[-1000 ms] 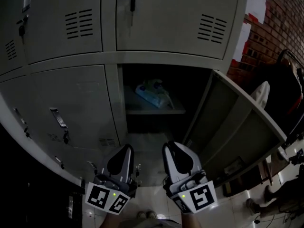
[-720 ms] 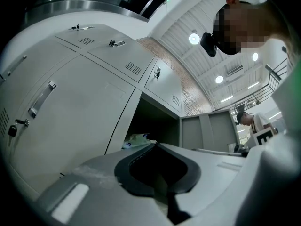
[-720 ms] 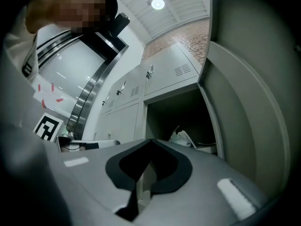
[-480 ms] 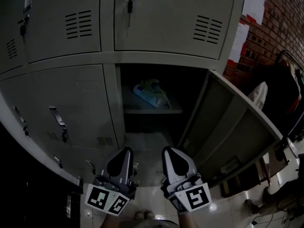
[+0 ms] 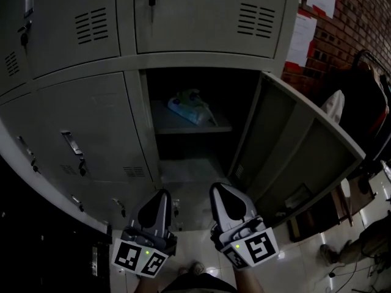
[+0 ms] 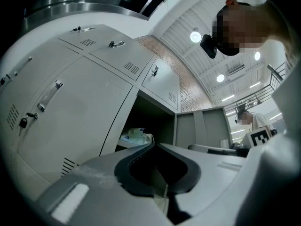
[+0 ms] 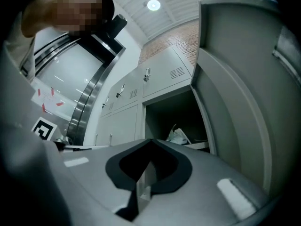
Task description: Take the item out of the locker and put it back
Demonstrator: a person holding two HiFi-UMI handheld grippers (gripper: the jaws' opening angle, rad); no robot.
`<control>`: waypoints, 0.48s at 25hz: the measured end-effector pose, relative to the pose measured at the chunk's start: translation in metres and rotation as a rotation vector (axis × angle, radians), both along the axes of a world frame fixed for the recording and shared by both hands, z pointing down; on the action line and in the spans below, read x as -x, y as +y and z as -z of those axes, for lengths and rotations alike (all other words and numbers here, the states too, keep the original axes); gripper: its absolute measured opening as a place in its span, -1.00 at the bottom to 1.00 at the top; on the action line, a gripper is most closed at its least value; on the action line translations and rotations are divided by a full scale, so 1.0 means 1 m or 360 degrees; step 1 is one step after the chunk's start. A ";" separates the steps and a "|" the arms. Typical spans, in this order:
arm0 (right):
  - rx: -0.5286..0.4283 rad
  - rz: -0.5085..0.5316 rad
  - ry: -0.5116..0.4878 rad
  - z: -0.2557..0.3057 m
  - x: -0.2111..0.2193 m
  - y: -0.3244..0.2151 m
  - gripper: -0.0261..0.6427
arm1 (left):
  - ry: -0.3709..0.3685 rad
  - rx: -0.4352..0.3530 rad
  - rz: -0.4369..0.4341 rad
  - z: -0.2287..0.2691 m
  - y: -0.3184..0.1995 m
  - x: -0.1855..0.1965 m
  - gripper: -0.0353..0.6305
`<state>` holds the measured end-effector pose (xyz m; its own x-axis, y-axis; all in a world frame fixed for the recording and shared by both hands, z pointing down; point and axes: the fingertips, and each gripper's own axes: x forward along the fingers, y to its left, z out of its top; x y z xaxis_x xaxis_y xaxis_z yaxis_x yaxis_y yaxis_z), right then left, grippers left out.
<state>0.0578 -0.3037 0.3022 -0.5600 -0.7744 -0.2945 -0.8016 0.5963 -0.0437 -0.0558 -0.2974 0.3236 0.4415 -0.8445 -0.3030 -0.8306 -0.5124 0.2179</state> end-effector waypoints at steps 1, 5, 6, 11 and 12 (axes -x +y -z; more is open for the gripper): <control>0.0002 -0.0001 -0.0006 -0.004 0.001 0.005 -0.91 | 0.0007 0.0003 0.0002 -0.006 0.004 0.002 -0.88; 0.0049 -0.0009 0.0012 -0.034 0.000 0.041 -0.91 | 0.0019 0.0055 -0.0013 -0.039 0.037 0.003 -0.88; 0.0068 -0.0014 0.0004 -0.042 -0.001 0.051 -0.91 | 0.0019 0.0061 -0.0021 -0.046 0.048 0.003 -0.88; 0.0122 -0.0016 -0.0012 -0.071 0.007 0.116 -0.91 | 0.0035 0.0065 -0.0034 -0.070 0.117 0.010 -0.88; 0.0123 -0.0007 -0.0017 -0.074 0.011 0.134 -0.91 | 0.0034 0.0064 -0.0033 -0.073 0.134 0.013 -0.88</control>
